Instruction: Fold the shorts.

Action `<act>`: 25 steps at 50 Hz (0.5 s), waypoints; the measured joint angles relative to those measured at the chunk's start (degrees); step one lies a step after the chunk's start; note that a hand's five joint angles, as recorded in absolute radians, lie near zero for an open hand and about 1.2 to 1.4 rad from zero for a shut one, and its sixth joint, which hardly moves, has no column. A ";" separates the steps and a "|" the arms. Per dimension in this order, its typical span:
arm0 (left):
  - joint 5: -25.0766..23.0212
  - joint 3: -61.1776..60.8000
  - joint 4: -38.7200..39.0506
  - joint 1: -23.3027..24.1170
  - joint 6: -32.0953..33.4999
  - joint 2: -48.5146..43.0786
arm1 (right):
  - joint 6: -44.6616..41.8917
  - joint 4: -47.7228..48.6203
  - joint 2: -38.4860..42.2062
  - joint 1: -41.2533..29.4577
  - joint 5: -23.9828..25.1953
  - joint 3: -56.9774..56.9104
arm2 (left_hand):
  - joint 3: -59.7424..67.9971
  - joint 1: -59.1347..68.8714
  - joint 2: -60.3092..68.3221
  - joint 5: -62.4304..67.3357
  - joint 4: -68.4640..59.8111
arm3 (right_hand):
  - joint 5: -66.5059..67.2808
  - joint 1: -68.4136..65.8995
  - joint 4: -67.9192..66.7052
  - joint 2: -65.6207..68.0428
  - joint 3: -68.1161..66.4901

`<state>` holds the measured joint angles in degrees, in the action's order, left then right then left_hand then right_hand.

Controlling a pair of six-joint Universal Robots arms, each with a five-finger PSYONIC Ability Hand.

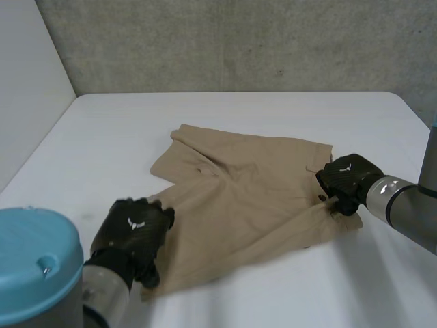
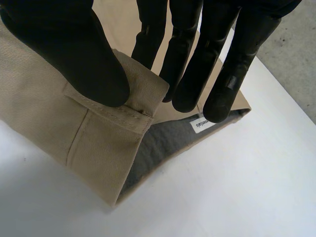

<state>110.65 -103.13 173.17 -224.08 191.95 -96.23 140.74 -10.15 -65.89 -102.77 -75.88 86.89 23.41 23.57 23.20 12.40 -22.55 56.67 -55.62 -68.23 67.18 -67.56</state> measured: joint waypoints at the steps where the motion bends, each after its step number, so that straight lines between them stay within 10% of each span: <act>1: 0.00 0.00 0.00 0.00 0.00 0.00 | 0.00 0.00 0.00 0.00 0.00 0.00 | 0.00 0.00 0.00 0.00 0.00 | 0.00 0.00 0.00 0.00 0.00; 25: -0.16 -0.83 6.19 -0.89 -5.58 -13.16 | 0.26 1.74 0.58 -0.05 -0.06 0.52 | 5.82 6.17 6.13 7.18 -6.97 | 0.09 0.00 0.00 0.00 0.00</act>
<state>110.50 -103.96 179.36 -224.97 186.37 -109.38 141.00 -8.41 -65.31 -102.81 -75.94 87.41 29.23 29.73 29.33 19.58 -29.52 56.76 -55.62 -68.23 67.18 -67.56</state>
